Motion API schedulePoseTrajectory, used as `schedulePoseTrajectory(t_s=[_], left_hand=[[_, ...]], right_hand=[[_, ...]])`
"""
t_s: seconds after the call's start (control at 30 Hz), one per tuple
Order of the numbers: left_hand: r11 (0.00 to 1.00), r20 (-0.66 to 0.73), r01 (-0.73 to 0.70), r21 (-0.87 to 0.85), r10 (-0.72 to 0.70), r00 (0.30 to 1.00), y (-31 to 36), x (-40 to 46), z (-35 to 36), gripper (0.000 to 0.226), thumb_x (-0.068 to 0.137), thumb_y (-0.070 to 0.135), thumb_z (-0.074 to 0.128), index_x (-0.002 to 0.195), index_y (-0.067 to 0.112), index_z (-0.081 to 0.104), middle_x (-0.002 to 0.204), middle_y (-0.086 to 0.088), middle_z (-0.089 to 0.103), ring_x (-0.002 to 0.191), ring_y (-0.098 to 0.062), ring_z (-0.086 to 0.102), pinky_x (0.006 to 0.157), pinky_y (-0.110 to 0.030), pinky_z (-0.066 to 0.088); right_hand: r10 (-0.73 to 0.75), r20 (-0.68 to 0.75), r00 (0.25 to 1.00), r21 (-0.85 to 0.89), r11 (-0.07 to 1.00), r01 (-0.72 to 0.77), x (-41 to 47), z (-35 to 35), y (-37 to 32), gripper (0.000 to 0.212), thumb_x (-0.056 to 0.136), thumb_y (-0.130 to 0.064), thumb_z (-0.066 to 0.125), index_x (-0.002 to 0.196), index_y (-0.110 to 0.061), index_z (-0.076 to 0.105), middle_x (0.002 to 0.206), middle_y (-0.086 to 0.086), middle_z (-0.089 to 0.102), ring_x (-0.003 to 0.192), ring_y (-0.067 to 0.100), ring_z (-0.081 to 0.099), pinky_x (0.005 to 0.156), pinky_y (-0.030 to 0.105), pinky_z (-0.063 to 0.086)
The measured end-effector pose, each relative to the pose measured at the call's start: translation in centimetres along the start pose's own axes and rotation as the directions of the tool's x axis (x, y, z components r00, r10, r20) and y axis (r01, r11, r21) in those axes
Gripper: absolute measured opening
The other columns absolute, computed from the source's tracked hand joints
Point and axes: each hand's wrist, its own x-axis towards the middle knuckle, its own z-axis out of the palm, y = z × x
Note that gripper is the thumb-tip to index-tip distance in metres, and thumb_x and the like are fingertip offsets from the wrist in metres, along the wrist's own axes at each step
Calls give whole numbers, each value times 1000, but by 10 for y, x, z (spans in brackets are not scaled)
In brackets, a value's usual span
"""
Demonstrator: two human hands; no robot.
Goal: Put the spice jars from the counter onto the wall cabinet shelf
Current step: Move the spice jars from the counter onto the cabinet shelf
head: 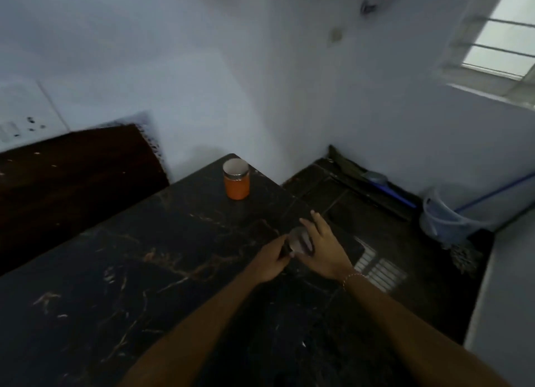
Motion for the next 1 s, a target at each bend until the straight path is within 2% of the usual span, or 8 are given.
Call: schedulePoseTrajectory(t_s=[0.1, 0.27, 0.47, 0.6, 0.7, 0.8, 0.9, 1.0], left_hand=[[996, 78, 67, -55, -63, 995, -6, 2, 14, 83, 81, 8, 63, 148, 18, 15, 151, -7, 33, 139, -20, 32, 110, -26, 27], [987, 10, 76, -141, -75, 997, -8, 9, 22, 96, 70, 16, 78, 145, 17, 19, 148, -5, 37, 136, -18, 35, 106, -24, 27], [936, -290, 124, -329, -225, 930, -1, 16, -3, 97, 67, 24, 80, 141, 15, 18, 137, -3, 44, 126, -20, 45, 96, -26, 39], [902, -416, 15, -430, -214, 884, 7, 15, -46, 70, 71, 8, 76, 131, 10, 39, 124, -6, 56, 116, -24, 56, 95, -36, 49], [786, -295, -29, -618, -197, 935, 14, 2, -91, 62, 77, 16, 70, 133, 15, 42, 131, -10, 54, 116, -24, 56, 98, -42, 47], [566, -267, -133, -814, -161, 950, 21, -12, -126, 56, 82, 15, 61, 134, 12, 40, 131, -15, 53, 115, -29, 57, 93, -43, 51], [498, -310, -191, -846, -169, 936, 25, -21, -151, 62, 81, 19, 57, 138, 4, 36, 137, -21, 47, 124, -37, 49, 104, -53, 41], [604, -452, -232, -763, -241, 859, 36, -27, -166, 62, 81, 26, 61, 135, 9, 37, 134, -17, 50, 116, -30, 56, 99, -48, 47]], right_hand=[[89, 139, 986, 76, 992, -100, -10, 7, 16, 95, 73, -46, 68, 147, -29, 11, 157, 4, 7, 142, 26, 20, 110, 39, 31], [131, 67, 989, 181, 973, -142, -3, 18, 12, 97, 69, -37, 72, 147, -23, 14, 144, 7, 32, 128, 23, 41, 101, 29, 37], [221, -120, 968, 345, 924, -168, 29, 13, -33, 101, 58, -52, 78, 140, -16, 32, 130, 5, 38, 120, 20, 38, 96, 28, 36], [149, -168, 974, 510, 859, -43, 53, -3, -71, 70, 69, -43, 76, 126, -16, 44, 123, 4, 43, 114, 17, 43, 94, 29, 42], [2, -8, 1000, 770, 638, 5, 61, -17, -86, 52, 76, -36, 69, 119, -20, 46, 120, 1, 53, 111, 22, 55, 91, 38, 50], [-120, 187, 975, 843, 529, -96, 73, -24, -101, 68, 68, -47, 65, 126, -18, 47, 124, 8, 56, 114, 27, 56, 98, 49, 46], [-165, 152, 975, 861, 507, -49, 89, -22, -126, 50, 74, -35, 70, 119, -26, 49, 117, -2, 59, 111, 19, 58, 93, 38, 50], [-56, -58, 997, 812, 578, 80, 102, -15, -156, 62, 69, -35, 77, 120, -31, 43, 109, -13, 54, 97, 3, 55, 77, 15, 46]])
